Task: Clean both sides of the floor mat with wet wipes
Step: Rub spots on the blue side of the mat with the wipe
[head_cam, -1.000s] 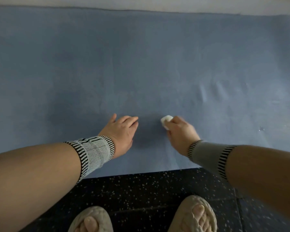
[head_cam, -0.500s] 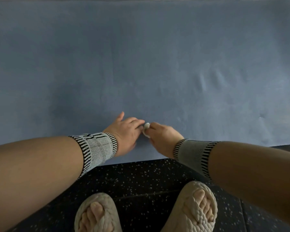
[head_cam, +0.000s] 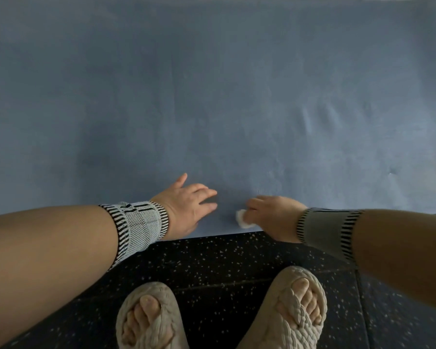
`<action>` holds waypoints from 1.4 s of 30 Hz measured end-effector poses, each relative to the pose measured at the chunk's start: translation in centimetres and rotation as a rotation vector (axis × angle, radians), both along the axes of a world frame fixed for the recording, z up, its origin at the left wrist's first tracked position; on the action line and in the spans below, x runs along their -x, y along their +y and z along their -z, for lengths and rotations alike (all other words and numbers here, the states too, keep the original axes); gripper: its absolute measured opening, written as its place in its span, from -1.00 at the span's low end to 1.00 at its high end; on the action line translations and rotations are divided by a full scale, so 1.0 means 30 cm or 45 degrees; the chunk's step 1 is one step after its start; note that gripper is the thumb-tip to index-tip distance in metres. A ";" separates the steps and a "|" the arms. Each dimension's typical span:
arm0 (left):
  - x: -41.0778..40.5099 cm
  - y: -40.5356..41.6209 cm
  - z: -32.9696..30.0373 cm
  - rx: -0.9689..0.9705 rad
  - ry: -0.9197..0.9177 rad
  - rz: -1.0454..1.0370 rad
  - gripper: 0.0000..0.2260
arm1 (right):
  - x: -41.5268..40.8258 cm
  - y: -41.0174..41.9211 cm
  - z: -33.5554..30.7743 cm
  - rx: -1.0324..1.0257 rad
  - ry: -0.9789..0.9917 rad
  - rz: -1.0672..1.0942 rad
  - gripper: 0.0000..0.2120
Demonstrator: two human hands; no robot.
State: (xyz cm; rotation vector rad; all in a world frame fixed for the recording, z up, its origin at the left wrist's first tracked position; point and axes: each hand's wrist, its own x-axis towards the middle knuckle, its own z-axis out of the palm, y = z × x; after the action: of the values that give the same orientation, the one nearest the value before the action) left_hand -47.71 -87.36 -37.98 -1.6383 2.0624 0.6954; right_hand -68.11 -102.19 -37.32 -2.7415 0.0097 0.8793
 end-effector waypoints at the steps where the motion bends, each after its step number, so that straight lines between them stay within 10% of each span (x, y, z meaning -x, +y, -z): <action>1: -0.002 0.005 0.002 0.000 -0.005 0.003 -0.46 | 0.064 -0.042 -0.008 0.038 0.080 0.014 -0.68; 35: -0.191 0.191 -0.019 -0.034 -0.137 -0.354 -0.41 | -0.397 0.299 0.029 -0.282 -0.084 -0.345 -0.73; 42: -0.211 0.195 -0.052 -0.056 -0.153 -0.476 -0.36 | -0.214 0.033 0.021 -0.172 0.041 -0.403 -0.72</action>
State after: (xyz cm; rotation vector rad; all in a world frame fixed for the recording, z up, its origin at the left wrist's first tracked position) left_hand -41.38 -81.50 -36.43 -2.0117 1.6624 0.7338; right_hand -61.68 -101.20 -37.95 -2.6422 -0.4716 0.9637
